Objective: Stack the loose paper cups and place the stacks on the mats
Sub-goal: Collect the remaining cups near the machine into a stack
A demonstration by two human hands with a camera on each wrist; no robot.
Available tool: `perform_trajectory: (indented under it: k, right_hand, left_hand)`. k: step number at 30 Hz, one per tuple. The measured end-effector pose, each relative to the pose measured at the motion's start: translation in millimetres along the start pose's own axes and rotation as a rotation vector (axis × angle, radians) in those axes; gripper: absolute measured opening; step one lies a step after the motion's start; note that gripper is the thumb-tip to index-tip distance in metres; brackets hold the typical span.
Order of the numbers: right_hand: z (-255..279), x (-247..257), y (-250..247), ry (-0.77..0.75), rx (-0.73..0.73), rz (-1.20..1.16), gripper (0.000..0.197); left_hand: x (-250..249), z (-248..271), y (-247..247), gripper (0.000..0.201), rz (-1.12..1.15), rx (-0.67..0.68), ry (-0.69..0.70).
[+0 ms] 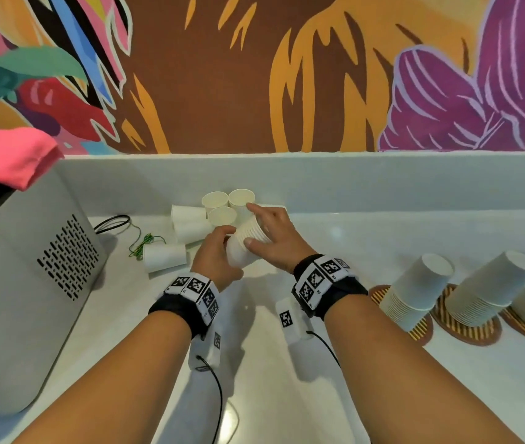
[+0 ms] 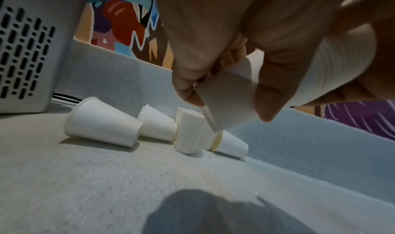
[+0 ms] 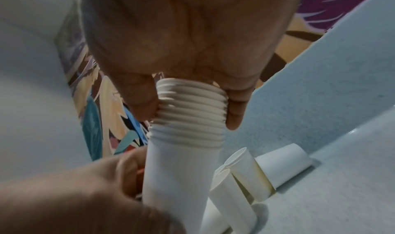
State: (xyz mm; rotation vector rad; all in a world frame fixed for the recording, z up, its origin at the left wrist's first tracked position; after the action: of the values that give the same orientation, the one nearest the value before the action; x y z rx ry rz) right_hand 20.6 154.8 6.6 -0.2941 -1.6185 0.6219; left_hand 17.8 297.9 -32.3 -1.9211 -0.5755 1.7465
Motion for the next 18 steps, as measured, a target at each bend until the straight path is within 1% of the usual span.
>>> perform_trajectory:
  k: [3,8,11,15,18]
  right_hand:
    - [9,0,-23,0.005,-0.087,-0.025,0.055]
    - [26,0,-46,0.007,-0.142,-0.106,0.050]
    - [37,-4,-60,0.014,-0.120,-0.091,0.052]
    - [58,-14,-80,0.022,-0.026,0.042,0.066]
    - [80,-23,-105,0.012,-0.020,0.098,0.072]
  left_hand:
    - [-1,4,4,0.073,-0.044,0.003,-0.020]
    - [-18,11,8,0.067,0.092,-0.037,-0.075]
    - [-36,14,12,0.066,0.161,-0.090,-0.085]
    - [-58,23,21,0.070,0.289,-0.233,-0.132]
    - [-77,34,41,0.075,0.388,-0.285,-0.130]
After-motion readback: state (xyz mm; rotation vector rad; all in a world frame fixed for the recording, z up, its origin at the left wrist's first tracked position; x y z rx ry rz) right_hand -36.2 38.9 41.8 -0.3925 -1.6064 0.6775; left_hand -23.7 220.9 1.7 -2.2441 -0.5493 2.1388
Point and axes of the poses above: each hand's wrist, its own z-axis away from the middle knuckle, its own y-axis out of the palm, x = y × z, the point moved 6 cm from there along -z, towards the middle knuckle, and after that the axes turned 4 degrees about y, right-handed, at the moved point
